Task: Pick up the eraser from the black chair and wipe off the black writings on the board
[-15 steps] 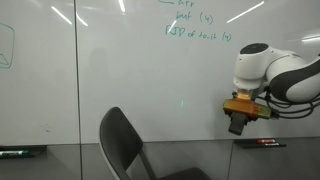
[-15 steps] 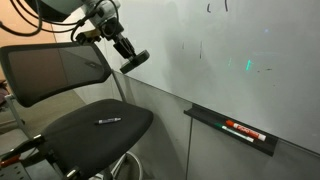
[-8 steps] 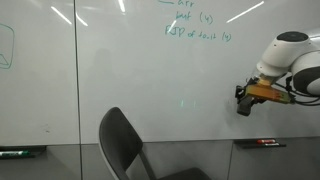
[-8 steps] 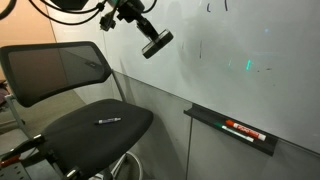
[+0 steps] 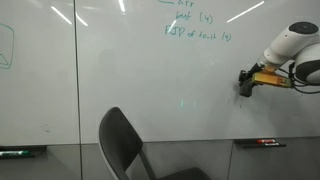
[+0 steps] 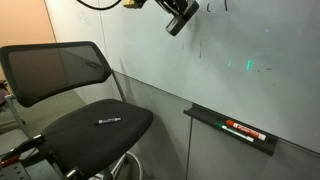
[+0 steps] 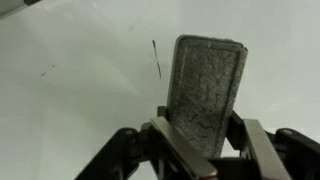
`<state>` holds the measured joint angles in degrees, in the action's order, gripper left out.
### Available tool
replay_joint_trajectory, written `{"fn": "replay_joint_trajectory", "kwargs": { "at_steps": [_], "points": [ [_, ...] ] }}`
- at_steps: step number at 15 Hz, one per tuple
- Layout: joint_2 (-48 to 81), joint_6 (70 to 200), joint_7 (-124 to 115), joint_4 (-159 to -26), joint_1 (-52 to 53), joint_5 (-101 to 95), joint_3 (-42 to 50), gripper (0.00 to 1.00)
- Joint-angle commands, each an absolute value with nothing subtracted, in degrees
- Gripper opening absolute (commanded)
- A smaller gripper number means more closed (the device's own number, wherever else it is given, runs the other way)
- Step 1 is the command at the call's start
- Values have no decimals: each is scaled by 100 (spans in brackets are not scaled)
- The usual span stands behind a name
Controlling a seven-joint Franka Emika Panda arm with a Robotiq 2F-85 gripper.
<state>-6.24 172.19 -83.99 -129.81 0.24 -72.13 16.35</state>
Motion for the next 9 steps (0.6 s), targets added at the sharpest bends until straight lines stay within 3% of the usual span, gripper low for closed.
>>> {"fn": "replay_joint_trajectory", "kwargs": {
  "at_steps": [1, 9],
  "points": [
    [10, 17475, -8668, -12061, -96, -7859, 1675, 32],
    [423, 17335, -11000, -11138, -259, -10968, 1823, 32]
  ]
}}
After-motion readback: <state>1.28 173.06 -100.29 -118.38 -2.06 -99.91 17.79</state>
